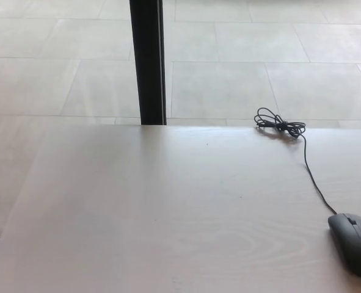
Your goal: The robot uses its right fingers to click on the left button of the black mouse placed on the table.
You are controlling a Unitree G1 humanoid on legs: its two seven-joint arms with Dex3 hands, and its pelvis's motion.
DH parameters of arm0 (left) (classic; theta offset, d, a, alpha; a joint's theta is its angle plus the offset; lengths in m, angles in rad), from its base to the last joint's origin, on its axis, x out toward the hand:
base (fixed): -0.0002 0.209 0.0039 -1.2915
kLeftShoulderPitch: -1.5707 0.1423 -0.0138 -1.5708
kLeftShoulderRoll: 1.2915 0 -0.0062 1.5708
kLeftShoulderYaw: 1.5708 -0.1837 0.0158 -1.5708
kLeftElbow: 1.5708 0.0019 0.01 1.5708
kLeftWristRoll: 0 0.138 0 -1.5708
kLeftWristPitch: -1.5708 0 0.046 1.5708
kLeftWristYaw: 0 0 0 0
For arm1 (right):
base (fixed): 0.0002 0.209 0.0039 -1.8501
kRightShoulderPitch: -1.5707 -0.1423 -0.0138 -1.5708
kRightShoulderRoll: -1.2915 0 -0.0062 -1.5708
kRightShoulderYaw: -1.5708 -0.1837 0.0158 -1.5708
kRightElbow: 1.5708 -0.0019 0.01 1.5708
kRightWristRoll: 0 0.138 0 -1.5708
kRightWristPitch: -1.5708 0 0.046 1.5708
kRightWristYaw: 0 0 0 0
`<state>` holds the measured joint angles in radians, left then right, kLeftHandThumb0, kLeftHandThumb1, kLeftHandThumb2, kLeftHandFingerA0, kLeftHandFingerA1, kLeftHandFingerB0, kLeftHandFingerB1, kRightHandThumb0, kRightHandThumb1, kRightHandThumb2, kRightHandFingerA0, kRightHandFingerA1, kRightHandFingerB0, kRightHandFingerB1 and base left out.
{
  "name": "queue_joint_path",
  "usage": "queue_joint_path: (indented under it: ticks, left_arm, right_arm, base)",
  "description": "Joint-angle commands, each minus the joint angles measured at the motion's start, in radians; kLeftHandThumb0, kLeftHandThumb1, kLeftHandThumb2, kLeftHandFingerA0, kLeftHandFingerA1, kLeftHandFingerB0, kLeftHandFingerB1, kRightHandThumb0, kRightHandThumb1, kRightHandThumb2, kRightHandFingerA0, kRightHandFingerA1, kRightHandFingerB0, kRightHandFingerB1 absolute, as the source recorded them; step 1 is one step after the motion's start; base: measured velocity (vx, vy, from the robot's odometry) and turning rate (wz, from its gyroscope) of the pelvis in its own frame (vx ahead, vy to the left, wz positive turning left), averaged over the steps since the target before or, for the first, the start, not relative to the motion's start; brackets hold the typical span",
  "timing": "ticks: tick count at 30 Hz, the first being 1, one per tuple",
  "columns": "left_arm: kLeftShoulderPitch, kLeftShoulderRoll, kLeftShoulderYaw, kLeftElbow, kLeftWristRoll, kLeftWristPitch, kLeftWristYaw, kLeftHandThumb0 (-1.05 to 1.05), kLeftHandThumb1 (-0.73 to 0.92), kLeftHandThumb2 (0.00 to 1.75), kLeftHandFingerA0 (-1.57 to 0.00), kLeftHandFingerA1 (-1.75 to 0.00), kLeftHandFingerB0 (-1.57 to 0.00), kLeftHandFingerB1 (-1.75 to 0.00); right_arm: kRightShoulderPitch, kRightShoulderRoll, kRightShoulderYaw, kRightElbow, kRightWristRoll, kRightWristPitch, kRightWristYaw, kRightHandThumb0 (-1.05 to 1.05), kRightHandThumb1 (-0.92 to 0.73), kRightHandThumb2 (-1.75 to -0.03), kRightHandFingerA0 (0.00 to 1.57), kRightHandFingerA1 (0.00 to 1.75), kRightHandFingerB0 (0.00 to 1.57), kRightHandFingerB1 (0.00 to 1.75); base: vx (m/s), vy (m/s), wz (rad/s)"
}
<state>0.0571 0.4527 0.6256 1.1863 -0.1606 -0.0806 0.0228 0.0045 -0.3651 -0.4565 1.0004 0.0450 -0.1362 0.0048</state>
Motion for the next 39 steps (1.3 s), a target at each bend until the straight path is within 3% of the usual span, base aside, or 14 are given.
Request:
queue_joint_path:
  ticks: [1,4,10,11,13,15,17,20,21,22,30,34,36,39]
  left_arm:
    - [-0.031,0.041,0.126,0.059,-0.139,-0.04,0.022,-0.64,0.54,0.57,-0.88,-0.74,-0.59,-0.5]
    - [-0.034,0.042,0.128,0.065,-0.124,-0.043,0.022,-0.68,0.45,0.88,-0.86,-0.79,-0.47,-0.6]
    - [-0.038,0.054,0.114,0.066,-0.121,-0.044,0.028,-0.64,0.57,0.57,-0.81,-0.67,-0.52,-0.51]
    - [-0.036,0.054,0.111,0.066,-0.123,-0.048,0.023,-0.65,0.43,0.85,-0.75,-0.72,-0.46,-0.6]
    - [-0.037,0.053,0.111,0.067,-0.129,-0.051,0.018,-0.64,0.56,0.57,-0.82,-0.69,-0.54,-0.5]
    - [-0.039,0.051,0.11,0.07,-0.131,-0.055,0.026,-0.69,0.46,0.89,-0.84,-0.77,-0.52,-0.61]
    - [-0.043,0.053,0.109,0.08,-0.133,-0.052,0.028,-0.64,0.56,0.57,-0.93,-0.78,-0.58,-0.51]
    - [-0.04,0.053,0.105,0.079,-0.137,-0.052,0.025,-0.61,0.56,0.57,-0.92,-0.79,-0.58,-0.51]
    - [-0.041,0.051,0.111,0.077,-0.147,-0.05,0.024,-0.66,0.52,0.59,-0.87,-0.74,-0.54,-0.51]
    - [-0.041,0.051,0.113,0.077,-0.153,-0.051,0.02,-0.64,0.54,0.57,-0.9,-0.8,-0.57,-0.51]
    - [-0.051,0.056,0.116,0.08,-0.165,-0.04,0.016,-0.63,0.55,0.57,-0.85,-0.68,-0.54,-0.5]
    - [-0.048,0.056,0.117,0.077,-0.17,-0.048,0.013,-0.66,0.41,0.83,-0.93,-0.88,-0.52,-0.61]
    - [-0.039,0.061,0.106,0.079,-0.158,-0.06,0.015,-0.64,0.54,0.57,-0.92,-0.8,-0.6,-0.52]
    - [-0.041,0.063,0.101,0.08,-0.155,-0.057,0.022,-0.64,0.55,0.57,-0.89,-0.71,-0.62,-0.52]
  right_arm:
    - [-0.024,-0.061,-0.133,-0.001,0.133,-0.064,-0.026,-0.36,-0.68,-0.64,0.79,1.64,0.34,0.34]
    - [-0.045,-0.079,-0.182,-0.018,0.156,-0.053,-0.025,-0.34,-0.67,-0.62,0.77,1.66,0.36,0.35]
    - [-0.111,-0.112,-0.196,-0.054,0.159,-0.061,-0.019,-0.35,-0.65,-0.61,0.79,1.67,0.35,0.35]
    - [-0.117,-0.12,-0.179,-0.082,0.137,-0.075,-0.033,-0.38,-0.65,-0.63,0.82,1.61,0.34,0.36]
    - [-0.161,-0.138,-0.156,-0.153,0.122,-0.08,-0.036,-0.34,-0.67,-0.6,0.7,0.6,0.36,0.36]
    - [-0.18,-0.144,-0.146,-0.18,0.118,-0.054,-0.052,-0.37,-0.66,-0.62,0.85,0.77,0.38,0.37]
    - [-0.233,-0.121,-0.14,-0.275,0.142,-0.053,-0.057,-0.33,-0.62,-0.6,0.85,1.42,0.38,0.37]
    - [-0.242,-0.11,-0.128,-0.361,0.141,0.016,-0.08,-0.34,-0.61,-0.62,0.96,1.56,0.4,0.38]
    - [-0.259,-0.097,-0.114,-0.44,0.145,0.076,-0.091,-0.44,-0.43,-0.8,1.18,1.27,0.39,0.51]
    - [-0.273,-0.088,-0.1,-0.513,0.163,0.138,-0.084,-0.39,-0.6,-0.61,1.05,1.56,0.45,0.38]
    - [-0.32,-0.05,0.033,-0.744,0.208,0.287,0.028,-0.43,-0.58,-0.61,1.13,1.55,0.47,0.38]
    - [-0.329,-0.046,0.09,-0.767,0.179,0.322,0.034,-0.42,-0.58,-0.58,1.17,1.36,0.44,0.36]
    - [-0.331,-0.052,0.16,-0.757,0.112,0.291,0.047,-0.41,-0.59,-0.56,0.71,0.51,0.43,0.36]
    - [-0.327,-0.057,0.227,-0.755,0.079,0.277,0.056,-0.4,-0.59,-0.57,0.51,0.46,0.43,0.36]
  base:
    - [0.0,0.0,0.0]
    - [0.0,0.0,0.0]
    - [0.0,0.0,0.0]
    - [0.0,0.0,0.0]
    - [0.0,0.0,0.0]
    - [0.0,0.0,0.0]
    - [0.0,0.0,0.0]
    - [0.0,0.0,0.0]
    - [0.0,0.0,0.0]
    - [0.0,0.0,0.0]
    - [0.0,0.0,0.0]
    - [0.0,0.0,0.0]
    - [0.0,0.0,0.0]
    - [0.0,0.0,0.0]
